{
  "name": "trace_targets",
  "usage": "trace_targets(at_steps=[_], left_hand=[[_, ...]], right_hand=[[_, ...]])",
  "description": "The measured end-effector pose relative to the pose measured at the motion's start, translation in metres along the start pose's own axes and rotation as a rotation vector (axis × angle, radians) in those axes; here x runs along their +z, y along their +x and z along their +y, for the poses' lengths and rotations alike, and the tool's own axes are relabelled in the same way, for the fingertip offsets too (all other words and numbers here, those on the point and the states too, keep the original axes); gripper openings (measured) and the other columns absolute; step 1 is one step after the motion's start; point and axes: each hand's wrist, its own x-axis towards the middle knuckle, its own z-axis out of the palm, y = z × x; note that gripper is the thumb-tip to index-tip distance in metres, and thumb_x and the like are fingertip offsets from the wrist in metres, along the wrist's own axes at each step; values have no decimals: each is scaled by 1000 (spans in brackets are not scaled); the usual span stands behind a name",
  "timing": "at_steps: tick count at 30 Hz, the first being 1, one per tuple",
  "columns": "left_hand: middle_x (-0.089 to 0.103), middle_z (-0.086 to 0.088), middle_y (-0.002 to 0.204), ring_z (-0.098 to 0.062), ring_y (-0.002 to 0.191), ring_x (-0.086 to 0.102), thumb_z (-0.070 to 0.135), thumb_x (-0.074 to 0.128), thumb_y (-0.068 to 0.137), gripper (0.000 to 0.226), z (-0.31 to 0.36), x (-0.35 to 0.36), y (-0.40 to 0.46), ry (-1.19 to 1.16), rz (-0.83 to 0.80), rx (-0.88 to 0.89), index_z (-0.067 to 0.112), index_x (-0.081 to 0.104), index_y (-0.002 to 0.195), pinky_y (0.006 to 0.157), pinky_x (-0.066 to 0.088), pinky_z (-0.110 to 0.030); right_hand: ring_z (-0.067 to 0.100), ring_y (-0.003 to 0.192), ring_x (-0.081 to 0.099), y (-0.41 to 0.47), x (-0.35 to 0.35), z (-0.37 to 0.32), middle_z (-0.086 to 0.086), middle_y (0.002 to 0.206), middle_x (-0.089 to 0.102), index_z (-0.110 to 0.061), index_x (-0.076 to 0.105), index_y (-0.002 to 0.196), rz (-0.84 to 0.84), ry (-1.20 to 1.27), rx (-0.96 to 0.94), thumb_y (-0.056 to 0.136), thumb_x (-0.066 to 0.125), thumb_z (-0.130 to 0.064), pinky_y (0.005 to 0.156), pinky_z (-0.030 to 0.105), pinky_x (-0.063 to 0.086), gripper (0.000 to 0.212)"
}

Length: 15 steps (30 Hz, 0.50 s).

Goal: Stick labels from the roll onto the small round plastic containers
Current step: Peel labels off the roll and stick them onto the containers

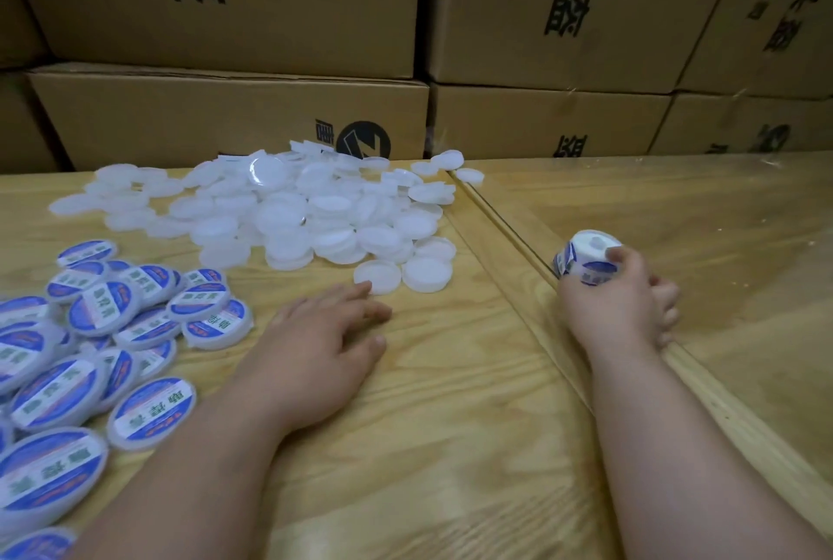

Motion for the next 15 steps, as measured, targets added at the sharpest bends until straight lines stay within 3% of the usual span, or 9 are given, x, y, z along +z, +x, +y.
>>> trace_targets(at_steps=[4, 9, 15], left_hand=[[28, 28, 159, 2, 148, 20, 46, 54, 98, 33, 0, 0, -1, -31, 7, -14, 49, 56, 130, 124, 10, -32], [29, 27, 159, 2, 148, 20, 46, 53, 98, 32, 1, 0, -2, -46, 9, -18, 48, 56, 130, 124, 10, -33], [30, 27, 159, 2, 148, 21, 46, 53, 98, 32, -2, 1, -2, -51, 21, -7, 48, 57, 130, 123, 10, -32]], right_hand=[[35, 138, 36, 6, 5, 4, 9, 153, 32, -41, 49, 129, -27, 30, -14, 84, 61, -26, 117, 47, 27, 49], [34, 138, 38, 9, 8, 3, 7, 151, 38, -44, 35, 148, -115, -65, -82, 92, 53, -27, 115, 46, 26, 62], [35, 117, 53, 9, 9, 4, 7, 135, 46, -35, 45, 124, -38, 13, -67, 84, 61, -25, 109, 47, 32, 45]])
